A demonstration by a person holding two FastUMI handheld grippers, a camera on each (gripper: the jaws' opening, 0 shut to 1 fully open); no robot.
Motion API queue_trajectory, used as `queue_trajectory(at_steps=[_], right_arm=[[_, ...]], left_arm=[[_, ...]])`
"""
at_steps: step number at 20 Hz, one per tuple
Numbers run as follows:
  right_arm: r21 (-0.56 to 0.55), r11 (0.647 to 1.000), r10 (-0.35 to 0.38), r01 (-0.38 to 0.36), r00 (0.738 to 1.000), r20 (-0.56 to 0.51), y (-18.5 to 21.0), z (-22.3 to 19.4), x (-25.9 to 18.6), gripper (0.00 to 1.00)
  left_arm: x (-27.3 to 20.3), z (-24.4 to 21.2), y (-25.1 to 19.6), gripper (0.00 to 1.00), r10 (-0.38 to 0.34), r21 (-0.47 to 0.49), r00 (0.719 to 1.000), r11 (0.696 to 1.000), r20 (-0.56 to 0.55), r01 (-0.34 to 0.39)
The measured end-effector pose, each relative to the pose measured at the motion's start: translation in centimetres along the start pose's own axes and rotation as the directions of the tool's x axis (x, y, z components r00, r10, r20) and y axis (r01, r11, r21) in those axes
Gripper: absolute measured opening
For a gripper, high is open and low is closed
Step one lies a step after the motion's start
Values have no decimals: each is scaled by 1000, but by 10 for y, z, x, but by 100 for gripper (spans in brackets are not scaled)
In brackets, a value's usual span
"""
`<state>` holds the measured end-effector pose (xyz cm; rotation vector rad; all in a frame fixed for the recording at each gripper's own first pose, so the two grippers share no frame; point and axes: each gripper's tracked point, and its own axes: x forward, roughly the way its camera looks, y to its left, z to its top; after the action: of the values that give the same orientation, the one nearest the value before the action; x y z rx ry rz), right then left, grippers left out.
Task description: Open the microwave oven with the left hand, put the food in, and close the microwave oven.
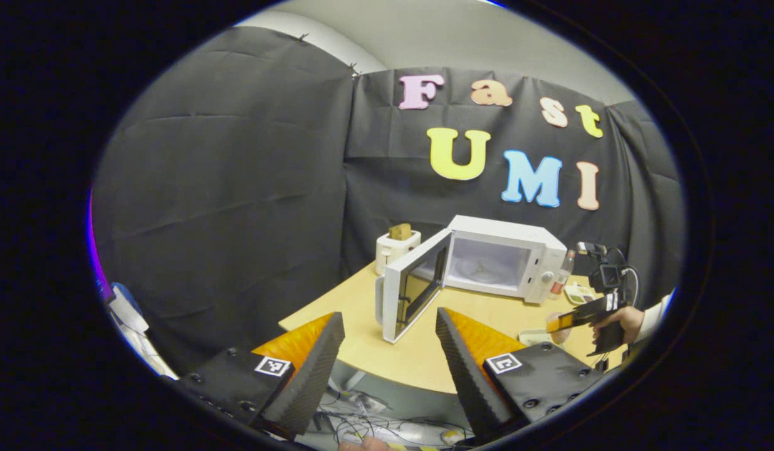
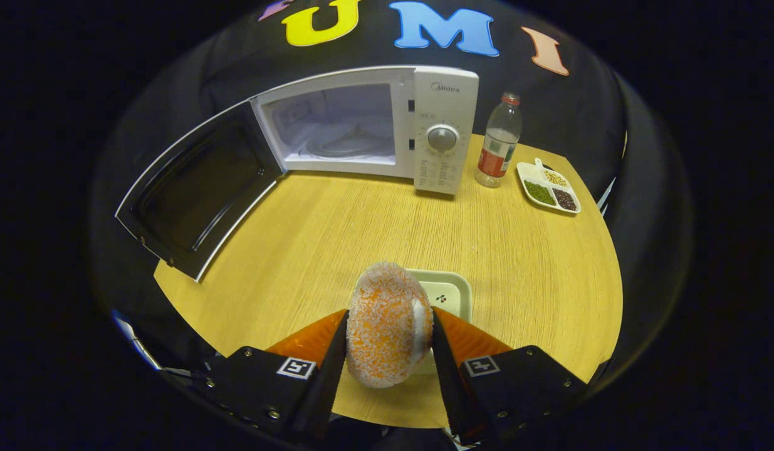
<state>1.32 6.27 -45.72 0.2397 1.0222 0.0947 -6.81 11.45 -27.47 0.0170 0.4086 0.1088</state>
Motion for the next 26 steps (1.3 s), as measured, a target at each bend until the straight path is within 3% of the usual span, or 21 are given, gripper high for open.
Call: queue_trajectory(at_steps=[3,6,7,8,11,16,20,26], right_arm=[[12,1000,26,-27,997,70,18,41,-32,71],[33,997,64,-69,989,132,45,81,-53,71],[38,995,85,-91,985,150,57,95,-57,71],[33,994,100,-107,980,171,67,106,-59,71],[19,989,137,-145,966,218,96,132,-54,71],[28,984,163,-174,961,221,125,148,-8,71],[135,968,174,-212,953,249,132,171,51,71],[275,938,130,-211,949,286,122,199,136,71]], left_arm=[[13,27,28,98,-46,5,998,999,35,46],[20,71,60,95,-15,32,994,999,104,11],[18,81,66,100,-11,27,993,1000,114,8],[19,91,67,95,-21,17,992,1000,122,19],[23,118,70,94,-40,-12,987,999,158,42],[37,121,67,97,-25,-27,991,999,128,28],[37,105,71,94,46,15,998,999,53,-47],[60,94,56,97,121,-26,993,992,-20,-121]])
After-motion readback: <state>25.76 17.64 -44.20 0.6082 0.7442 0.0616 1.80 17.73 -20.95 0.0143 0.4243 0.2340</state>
